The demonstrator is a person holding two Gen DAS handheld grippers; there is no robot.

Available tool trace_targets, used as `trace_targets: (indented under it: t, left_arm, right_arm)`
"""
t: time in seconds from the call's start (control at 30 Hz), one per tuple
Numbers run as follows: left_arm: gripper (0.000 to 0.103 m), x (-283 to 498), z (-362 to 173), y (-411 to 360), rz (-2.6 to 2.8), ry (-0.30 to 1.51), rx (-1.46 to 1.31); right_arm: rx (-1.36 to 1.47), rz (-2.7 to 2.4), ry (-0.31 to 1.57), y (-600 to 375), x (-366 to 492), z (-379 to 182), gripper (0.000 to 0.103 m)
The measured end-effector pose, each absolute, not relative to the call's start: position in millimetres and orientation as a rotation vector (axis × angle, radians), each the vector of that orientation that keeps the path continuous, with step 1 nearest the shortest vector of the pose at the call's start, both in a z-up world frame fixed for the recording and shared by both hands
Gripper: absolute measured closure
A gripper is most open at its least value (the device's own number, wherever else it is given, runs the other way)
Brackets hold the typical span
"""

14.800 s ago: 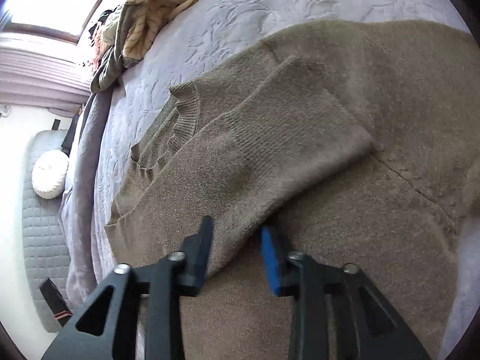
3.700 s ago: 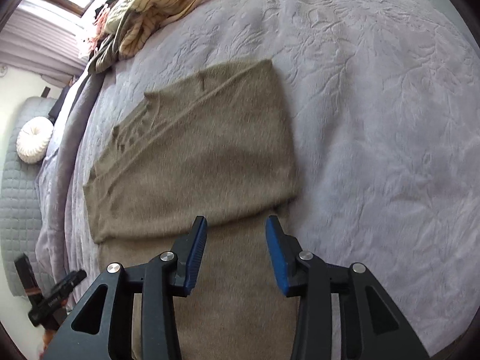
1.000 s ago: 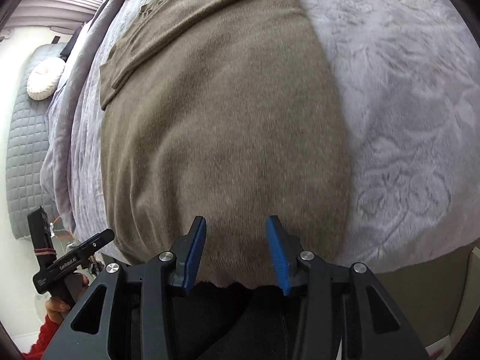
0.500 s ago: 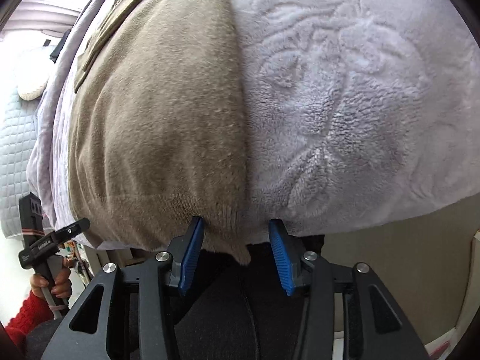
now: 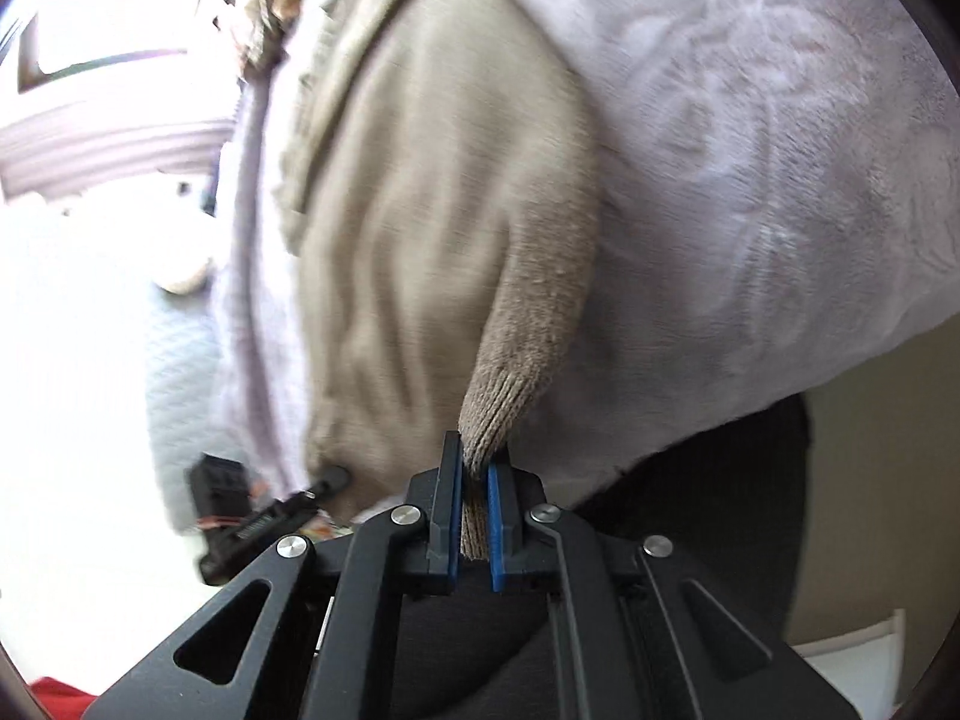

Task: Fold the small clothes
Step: 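Close both tools on the hem corners of the khaki sweater, then lift the held hem with both tools and fold it onto the collar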

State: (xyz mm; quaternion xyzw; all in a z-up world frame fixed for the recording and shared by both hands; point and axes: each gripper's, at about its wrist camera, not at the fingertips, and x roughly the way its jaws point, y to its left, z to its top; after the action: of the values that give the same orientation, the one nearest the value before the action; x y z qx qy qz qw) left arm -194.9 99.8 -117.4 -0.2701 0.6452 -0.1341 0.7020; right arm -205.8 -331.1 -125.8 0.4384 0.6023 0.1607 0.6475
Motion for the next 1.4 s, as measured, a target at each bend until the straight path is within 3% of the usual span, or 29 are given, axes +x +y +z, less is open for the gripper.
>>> trace_targets:
  t: [0.5, 1.0, 1.13, 1.4]
  left_arm:
    - [0.092, -112.9, -76.3, 97.1, -0.323, 1.338, -0.732]
    - [0.092, 49.1, -30.2, 101.8, -0.268, 1.142, -0.75]
    - [0.092, 101.3, -40.7, 103.5, -0.2, 1.128, -0.726]
    - [0.092, 172.8, -116.7, 91.6, -0.042, 1.271, -0.625]
  right_arm:
    - [1.149, 0.531, 1.234, -321.2, -98.7, -67.7, 0.096]
    - [1.17, 0.611, 1.094, -357.5, 69.9, -27.0, 0.096]
    - [1.193, 0.576, 1.084, -373.6, 117.4, -37.8, 0.096]
    - [1.191, 0.412, 1.202, -374.1, 189.2, -113.3, 0.096]
